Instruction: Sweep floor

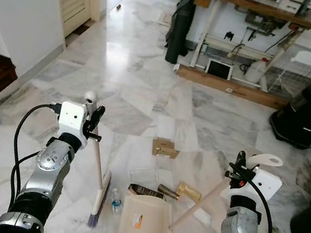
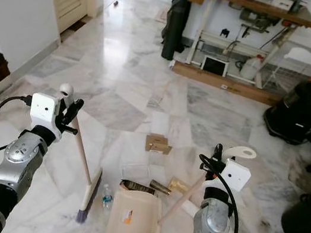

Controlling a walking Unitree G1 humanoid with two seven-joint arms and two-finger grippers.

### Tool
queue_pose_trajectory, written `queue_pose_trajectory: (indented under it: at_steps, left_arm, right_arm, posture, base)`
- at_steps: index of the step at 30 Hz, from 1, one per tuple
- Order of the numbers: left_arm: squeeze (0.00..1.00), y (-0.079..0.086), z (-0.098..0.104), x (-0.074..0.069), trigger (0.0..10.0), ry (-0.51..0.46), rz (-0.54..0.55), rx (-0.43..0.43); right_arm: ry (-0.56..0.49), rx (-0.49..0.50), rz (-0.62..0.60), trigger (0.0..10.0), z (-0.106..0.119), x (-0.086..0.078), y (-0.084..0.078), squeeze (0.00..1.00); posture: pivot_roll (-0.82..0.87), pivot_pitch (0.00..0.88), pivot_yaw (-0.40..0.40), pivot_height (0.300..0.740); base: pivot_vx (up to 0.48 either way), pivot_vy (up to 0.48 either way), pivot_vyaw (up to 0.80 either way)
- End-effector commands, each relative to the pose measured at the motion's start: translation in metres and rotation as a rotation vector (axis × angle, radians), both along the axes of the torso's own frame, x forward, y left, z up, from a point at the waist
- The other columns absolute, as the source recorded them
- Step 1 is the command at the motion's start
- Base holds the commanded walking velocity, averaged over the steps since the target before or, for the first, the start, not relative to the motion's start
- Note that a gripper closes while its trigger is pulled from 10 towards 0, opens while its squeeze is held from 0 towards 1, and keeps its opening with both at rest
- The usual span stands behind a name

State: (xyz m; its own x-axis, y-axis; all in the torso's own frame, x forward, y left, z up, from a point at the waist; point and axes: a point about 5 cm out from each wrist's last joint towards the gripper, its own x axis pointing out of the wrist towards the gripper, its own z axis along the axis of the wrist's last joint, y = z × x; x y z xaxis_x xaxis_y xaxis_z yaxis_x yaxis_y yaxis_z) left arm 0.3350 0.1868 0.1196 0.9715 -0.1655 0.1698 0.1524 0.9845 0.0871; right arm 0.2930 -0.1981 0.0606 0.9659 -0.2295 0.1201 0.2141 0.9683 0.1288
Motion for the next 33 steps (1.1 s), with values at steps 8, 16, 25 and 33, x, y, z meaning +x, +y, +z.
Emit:
queue_pose_trajectory:
  at_steps: [8, 16, 25, 33]
  left_arm:
    - [0.00, -0.0024, 0.0107, 0.0023, 10.0, -0.045, -0.017, 0.018]
    - [0.00, -0.0039, 0.0103, 0.0018, 10.0, -0.047, -0.013, 0.012]
    - [0.00, -0.0026, 0.0098, 0.0006, 10.0, -0.048, -0.006, 0.018]
    - [0.00, 0.0002, 0.0089, -0.0010, 10.0, -0.042, -0.003, 0.026]
  right_arm:
    - [-0.032, -0.005, 0.000, 10.0, 0.0063, 0.0023, -0.0008, 0.00]
    - [-0.031, -0.007, -0.001, 10.0, 0.0067, 0.0023, -0.0026, 0.00]
    - [-0.026, -0.006, 0.000, 10.0, 0.0056, 0.0017, -0.0021, 0.00]
    - [-0.007, -0.013, -0.013, 10.0, 0.0010, -0.0021, -0.0044, 0.00]
  posture:
    - [0.17, 0.056, -0.070, 0.740]
    - [0.16, 0.072, -0.078, 0.740]
    - [0.16, 0.083, -0.083, 0.740]
    - [0.16, 0.096, -0.084, 0.740]
  base:
    - [0.305, 0.000, 0.00]
    - [0.226, 0.000, 0.00]
    - [0.000, 0.000, 0.00]
    - [0.000, 0.000, 0.00]
